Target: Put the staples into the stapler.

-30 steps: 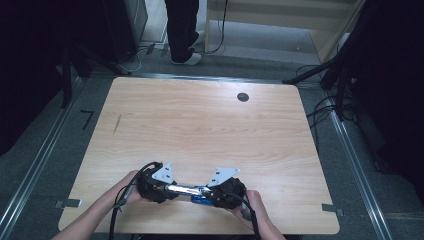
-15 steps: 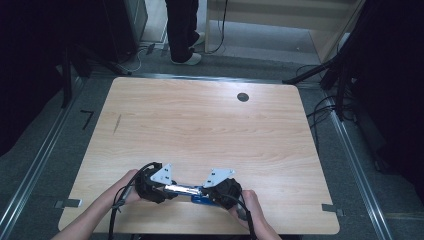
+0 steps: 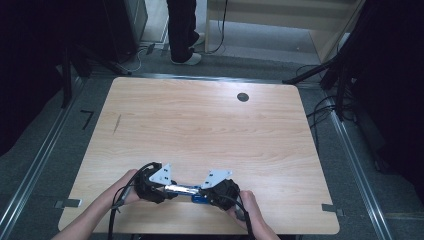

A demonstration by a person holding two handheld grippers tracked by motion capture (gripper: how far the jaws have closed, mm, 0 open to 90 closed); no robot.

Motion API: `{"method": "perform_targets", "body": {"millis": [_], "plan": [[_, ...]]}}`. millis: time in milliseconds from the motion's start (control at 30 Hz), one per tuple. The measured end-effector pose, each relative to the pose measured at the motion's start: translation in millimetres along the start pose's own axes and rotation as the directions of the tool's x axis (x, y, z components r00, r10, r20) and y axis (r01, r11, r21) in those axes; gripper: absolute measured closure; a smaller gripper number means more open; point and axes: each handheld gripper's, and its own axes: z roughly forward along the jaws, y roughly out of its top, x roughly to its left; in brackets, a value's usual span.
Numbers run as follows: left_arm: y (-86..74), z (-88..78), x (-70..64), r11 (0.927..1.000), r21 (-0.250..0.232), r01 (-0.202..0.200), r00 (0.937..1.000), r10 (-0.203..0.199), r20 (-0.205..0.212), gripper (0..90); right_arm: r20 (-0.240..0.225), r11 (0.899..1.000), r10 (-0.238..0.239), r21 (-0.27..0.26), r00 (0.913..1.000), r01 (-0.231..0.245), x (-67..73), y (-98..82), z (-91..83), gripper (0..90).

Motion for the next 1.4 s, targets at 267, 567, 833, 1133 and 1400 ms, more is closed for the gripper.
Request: {"method": "perform_targets", "body": {"millis": [267,567,833,1133,1400], "plan": [[-1.9,-0.8,-3.3,0.9998,-0.007,0.017,0.9998,-0.017,-0.007,61.1,-0.030,1.000,0.026,0.003,0.9992,-0.026,-3.6,0.1,0.6,90.0],[-8.4,8.6,-1.2,0.9970,0.025,0.074,0.9973,-0.073,-0.011,60.1,-0.039,1.000,0.016,0.006,0.9991,-0.016,-4.8,0.6,0.8,90.0],[-9.6,2.1,-0.8,0.9974,-0.025,0.068,0.9977,-0.068,0.009,62.9,-0.036,1.000,0.020,0.013,0.9992,-0.020,-4.4,1.3,0.8,90.0],[-6.2,-5.4,-6.0,0.9969,-0.057,0.054,0.9984,-0.055,-0.011,62.8,-0.028,1.000,0.019,0.015,0.9994,-0.019,-3.8,1.6,1.1,90.0],[-5.2,-9.9,-8.3,0.9959,-0.081,0.040,0.9991,-0.041,-0.008,63.6,-0.001,1.000,0.008,0.014,1.0000,-0.008,-1.3,3.9,2.5,90.0]]}}
